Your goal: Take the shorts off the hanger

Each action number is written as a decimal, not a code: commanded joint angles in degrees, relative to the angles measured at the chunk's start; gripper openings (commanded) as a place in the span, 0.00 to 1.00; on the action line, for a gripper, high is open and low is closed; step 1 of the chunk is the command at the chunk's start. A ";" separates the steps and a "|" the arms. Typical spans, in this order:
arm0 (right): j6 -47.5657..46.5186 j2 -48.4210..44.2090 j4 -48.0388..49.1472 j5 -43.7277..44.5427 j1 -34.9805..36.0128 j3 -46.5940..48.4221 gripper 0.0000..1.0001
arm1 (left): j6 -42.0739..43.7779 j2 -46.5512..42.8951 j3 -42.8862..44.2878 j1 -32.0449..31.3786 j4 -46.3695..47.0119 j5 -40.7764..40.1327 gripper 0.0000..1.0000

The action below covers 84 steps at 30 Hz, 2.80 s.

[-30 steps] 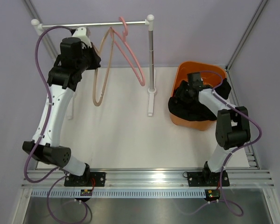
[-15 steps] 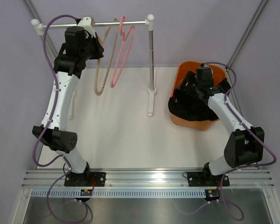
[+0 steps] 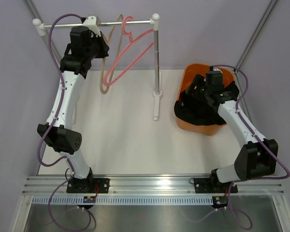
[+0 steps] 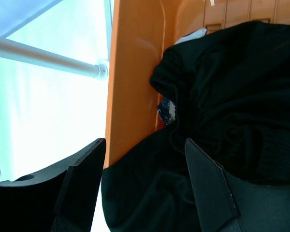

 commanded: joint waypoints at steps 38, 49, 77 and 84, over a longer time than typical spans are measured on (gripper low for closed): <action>-0.69 -17.44 -12.74 22.73 -3.58 -4.65 0.89 | -1.05 -4.08 -4.66 0.33 12.46 -2.40 0.48; -0.87 -24.30 -19.51 27.39 -3.93 -7.55 0.91 | -2.64 -5.67 -4.93 0.33 11.67 -1.26 0.56; -0.86 -1.71 -8.70 15.79 -5.07 3.59 0.00 | -3.16 -19.19 -21.00 0.33 10.44 -8.99 0.61; -4.03 0.66 -8.88 6.41 -5.07 17.31 0.00 | -3.43 -23.33 -24.43 0.33 10.26 -9.52 0.61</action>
